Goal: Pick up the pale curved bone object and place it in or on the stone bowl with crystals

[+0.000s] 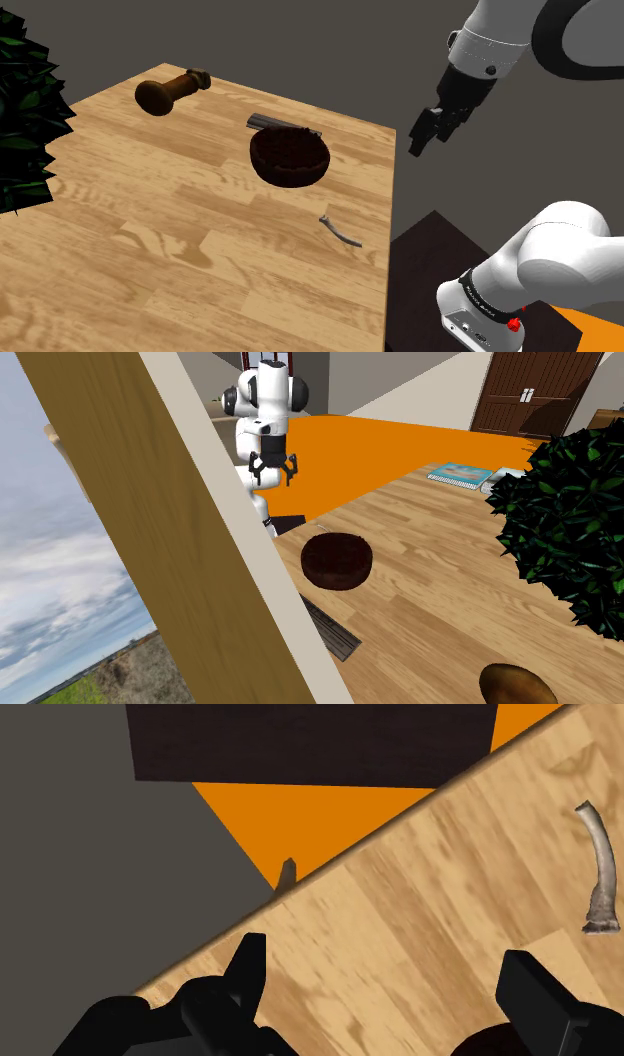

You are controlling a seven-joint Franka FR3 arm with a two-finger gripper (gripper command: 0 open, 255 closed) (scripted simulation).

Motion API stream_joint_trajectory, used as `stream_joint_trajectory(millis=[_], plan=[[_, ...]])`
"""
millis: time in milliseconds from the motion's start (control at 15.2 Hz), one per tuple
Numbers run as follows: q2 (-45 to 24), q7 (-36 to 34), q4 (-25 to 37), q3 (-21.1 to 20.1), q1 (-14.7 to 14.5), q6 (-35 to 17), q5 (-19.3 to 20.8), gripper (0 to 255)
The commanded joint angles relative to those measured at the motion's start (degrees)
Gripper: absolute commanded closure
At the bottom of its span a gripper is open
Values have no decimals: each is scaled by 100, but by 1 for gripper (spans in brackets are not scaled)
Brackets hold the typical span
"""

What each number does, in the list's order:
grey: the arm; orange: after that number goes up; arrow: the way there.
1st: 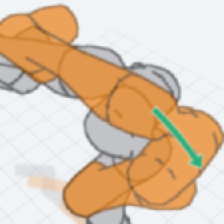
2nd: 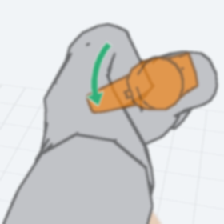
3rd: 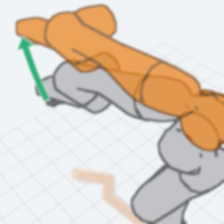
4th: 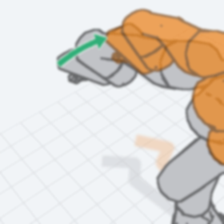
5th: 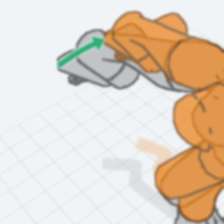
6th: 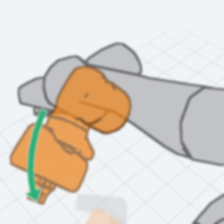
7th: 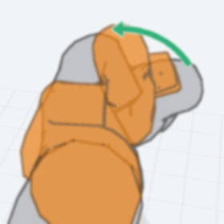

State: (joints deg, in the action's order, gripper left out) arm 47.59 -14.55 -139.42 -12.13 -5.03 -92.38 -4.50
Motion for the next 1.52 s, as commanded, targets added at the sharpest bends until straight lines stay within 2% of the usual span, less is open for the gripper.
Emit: stream_joint_trajectory(millis=[0,462,792,1254,1452], plan=[[-35,-253,-78,-254,-98,-171,-190,0],[-539,-1123,-81,-1209,-343,-906,-729,0],[-1074,-1719,107,-1898,-385,-1434,-937,0],[-1188,-1715,-349,-2033,-388,-2002,-1007,0],[-1201,-1715,-384,-2046,-387,-2050,-1012,0]])
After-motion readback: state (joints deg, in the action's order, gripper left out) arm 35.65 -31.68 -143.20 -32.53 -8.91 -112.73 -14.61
